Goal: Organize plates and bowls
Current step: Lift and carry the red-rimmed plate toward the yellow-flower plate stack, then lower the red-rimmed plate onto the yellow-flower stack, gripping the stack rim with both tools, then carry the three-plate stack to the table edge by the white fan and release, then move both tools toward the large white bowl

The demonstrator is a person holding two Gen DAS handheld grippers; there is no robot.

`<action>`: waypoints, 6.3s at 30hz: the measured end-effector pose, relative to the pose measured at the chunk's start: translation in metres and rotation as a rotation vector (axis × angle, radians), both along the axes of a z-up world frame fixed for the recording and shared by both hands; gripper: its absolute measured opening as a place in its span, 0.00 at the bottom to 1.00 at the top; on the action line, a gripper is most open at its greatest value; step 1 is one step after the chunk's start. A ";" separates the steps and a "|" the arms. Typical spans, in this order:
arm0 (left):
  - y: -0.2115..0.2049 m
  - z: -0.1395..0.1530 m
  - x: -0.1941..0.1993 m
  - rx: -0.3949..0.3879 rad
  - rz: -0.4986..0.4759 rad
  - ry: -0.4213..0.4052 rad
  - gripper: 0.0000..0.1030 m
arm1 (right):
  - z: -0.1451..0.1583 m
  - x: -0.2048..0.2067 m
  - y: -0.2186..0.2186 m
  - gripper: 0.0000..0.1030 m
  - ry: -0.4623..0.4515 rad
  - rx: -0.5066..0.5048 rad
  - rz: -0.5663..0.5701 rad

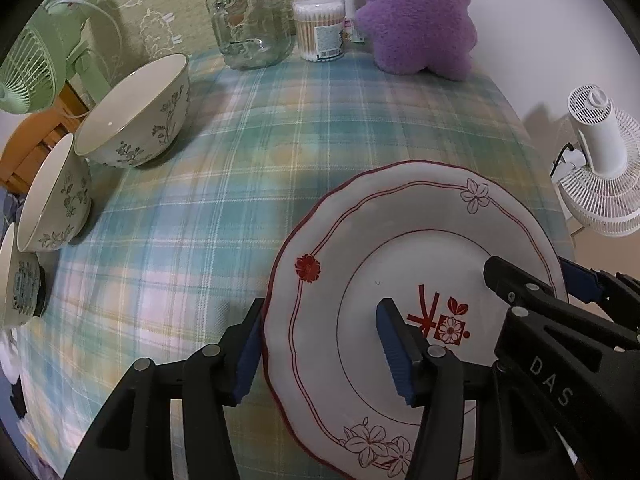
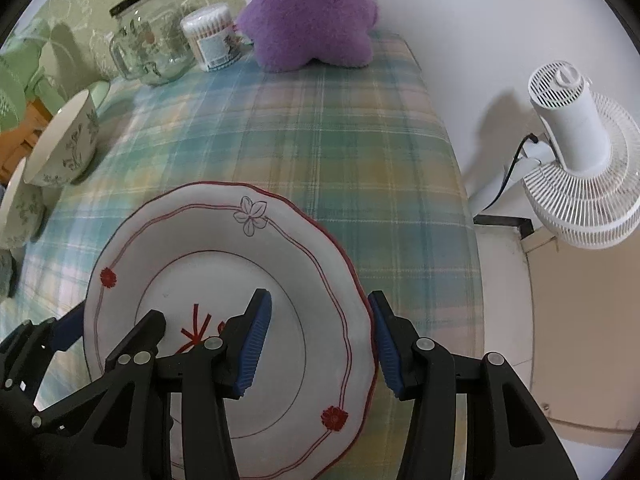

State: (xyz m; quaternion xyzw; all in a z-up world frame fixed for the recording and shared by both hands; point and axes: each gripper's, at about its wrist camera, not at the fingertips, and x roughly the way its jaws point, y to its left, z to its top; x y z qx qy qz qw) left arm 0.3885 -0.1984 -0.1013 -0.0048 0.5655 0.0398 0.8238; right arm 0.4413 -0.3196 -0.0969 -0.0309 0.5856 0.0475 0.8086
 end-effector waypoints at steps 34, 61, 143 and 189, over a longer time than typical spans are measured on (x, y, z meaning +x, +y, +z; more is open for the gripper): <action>0.017 0.086 -0.104 -0.056 -0.096 -0.098 0.54 | 0.103 -0.110 0.018 0.51 -0.102 -0.038 -0.110; -0.021 0.063 -0.193 -0.104 -0.247 -0.012 0.54 | 0.096 -0.232 -0.011 0.51 -0.045 -0.106 -0.275; -0.039 0.025 -0.203 0.013 -0.007 0.039 0.78 | 0.045 -0.216 -0.037 0.24 0.015 -0.012 0.021; 0.211 0.073 -0.197 -0.093 -0.205 -0.073 0.86 | 0.092 -0.236 0.199 0.62 -0.124 0.031 -0.234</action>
